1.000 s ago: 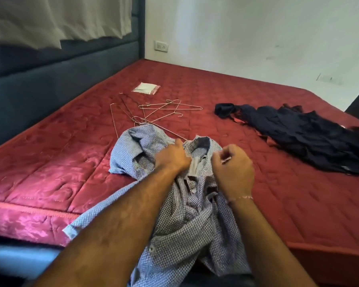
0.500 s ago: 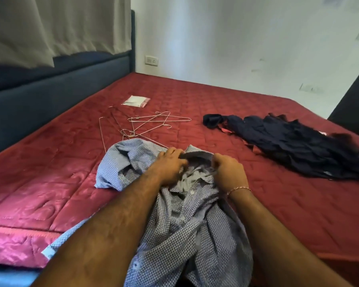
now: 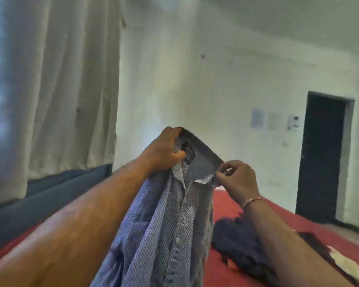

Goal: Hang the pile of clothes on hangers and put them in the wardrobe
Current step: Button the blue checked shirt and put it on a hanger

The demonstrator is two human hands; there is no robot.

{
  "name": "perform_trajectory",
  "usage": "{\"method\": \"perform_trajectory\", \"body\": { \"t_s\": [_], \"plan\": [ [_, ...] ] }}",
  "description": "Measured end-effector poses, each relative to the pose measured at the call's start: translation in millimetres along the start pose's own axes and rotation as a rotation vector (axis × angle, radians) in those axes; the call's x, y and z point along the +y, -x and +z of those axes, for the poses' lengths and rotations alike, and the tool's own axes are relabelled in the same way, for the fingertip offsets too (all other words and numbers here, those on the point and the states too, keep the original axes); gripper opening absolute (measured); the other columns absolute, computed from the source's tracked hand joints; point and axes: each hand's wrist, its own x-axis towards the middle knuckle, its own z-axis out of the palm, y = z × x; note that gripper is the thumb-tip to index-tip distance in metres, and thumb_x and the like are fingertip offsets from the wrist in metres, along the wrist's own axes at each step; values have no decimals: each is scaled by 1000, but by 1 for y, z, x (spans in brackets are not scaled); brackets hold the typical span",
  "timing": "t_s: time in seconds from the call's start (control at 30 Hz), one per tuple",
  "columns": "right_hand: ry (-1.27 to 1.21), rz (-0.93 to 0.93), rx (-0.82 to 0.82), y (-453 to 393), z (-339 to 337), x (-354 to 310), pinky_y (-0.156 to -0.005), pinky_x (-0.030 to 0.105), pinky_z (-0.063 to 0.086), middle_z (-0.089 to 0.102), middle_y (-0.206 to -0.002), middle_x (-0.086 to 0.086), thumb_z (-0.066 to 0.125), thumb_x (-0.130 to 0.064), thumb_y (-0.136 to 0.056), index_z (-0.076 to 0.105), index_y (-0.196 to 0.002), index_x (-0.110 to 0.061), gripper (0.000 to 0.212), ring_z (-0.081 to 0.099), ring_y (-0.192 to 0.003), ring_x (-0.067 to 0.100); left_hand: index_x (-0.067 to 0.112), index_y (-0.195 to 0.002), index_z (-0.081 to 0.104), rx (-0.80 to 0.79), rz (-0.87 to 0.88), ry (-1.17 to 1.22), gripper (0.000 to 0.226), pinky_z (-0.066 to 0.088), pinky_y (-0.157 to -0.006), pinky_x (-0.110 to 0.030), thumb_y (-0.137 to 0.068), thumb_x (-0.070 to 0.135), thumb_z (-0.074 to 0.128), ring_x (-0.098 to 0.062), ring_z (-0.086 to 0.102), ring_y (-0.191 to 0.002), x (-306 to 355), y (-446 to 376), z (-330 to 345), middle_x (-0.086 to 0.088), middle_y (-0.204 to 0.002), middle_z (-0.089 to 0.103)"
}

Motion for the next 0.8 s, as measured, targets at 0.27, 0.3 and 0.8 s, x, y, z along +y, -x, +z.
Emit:
{"method": "perform_trajectory", "body": {
  "t_s": [0.27,0.3,0.8],
  "plan": [
    [3,-53,163,-52,-40,-35,-76,35,52,70,-93,3,84,-50,-77,71,-87,-15,39,64,-86,19,35,-154,37,-233,-39,-135,58,49,-99,-40,-100,29,56,-25,61,-112,48,-39,-77,-8,-135,64],
    [45,-60,203,-46,-35,-36,-85,36,50,63,-110,7,86,-46,-75,67,-102,-12,48,58,-99,20,38,-151,38,-293,-39,-78,57,54,-94,-42,-99,28,56,-26,65,-104,52,-32,-77,-7,-126,68],
    [694,220,-1110,249,122,103,-85,36,54,70,-122,14,55,-21,-86,68,-115,-8,34,68,-110,32,23,-134,62,-473,-892,65,43,55,-76,-29,-96,4,54,-19,69,-96,-84,337,111,-3,-125,70]
  ]
}}
